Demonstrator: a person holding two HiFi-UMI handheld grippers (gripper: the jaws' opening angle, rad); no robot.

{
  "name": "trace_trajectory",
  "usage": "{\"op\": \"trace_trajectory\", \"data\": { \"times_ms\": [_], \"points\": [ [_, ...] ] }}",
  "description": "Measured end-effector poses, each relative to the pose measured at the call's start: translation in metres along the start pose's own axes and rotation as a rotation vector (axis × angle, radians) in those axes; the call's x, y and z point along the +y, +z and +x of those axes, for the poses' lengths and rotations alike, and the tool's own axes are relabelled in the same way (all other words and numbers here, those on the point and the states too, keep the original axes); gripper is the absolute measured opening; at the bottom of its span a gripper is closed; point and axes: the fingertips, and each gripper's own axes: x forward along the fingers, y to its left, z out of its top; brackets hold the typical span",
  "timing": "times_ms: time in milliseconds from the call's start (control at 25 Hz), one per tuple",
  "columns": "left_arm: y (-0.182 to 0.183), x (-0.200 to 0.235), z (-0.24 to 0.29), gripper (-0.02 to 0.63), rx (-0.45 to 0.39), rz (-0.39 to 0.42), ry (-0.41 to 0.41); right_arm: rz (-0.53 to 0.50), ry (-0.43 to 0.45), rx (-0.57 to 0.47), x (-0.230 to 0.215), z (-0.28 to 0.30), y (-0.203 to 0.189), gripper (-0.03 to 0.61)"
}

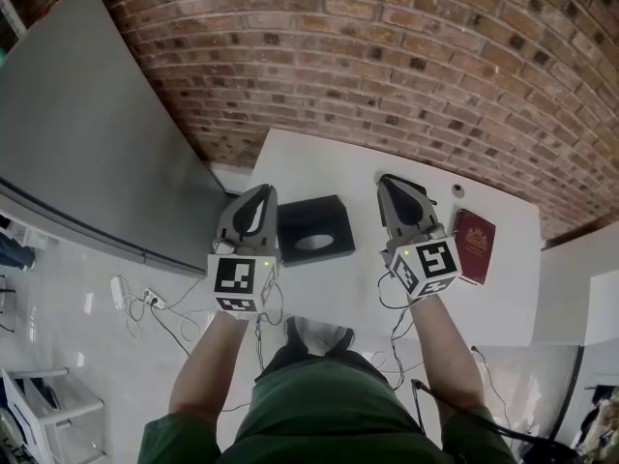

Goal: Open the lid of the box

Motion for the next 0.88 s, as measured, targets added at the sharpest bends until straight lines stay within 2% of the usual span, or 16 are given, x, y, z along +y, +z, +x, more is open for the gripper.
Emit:
{"op": "trace_trajectory", "data": {
  "times_ms": [360, 880],
  "points": [
    [0.034, 0.002, -0.009, 0.021, -0.073, -0.019, 0.007, -0.020, -0.028, -0.083, -0.003, -0.018, 0.040, 0.003],
    [0.051, 0.004, -0.005, 0.021, -0.110, -0.027, -0.001, -0.050, -0.034, -0.107, 0.000, -0.024, 0.056, 0.003]
  ]
}}
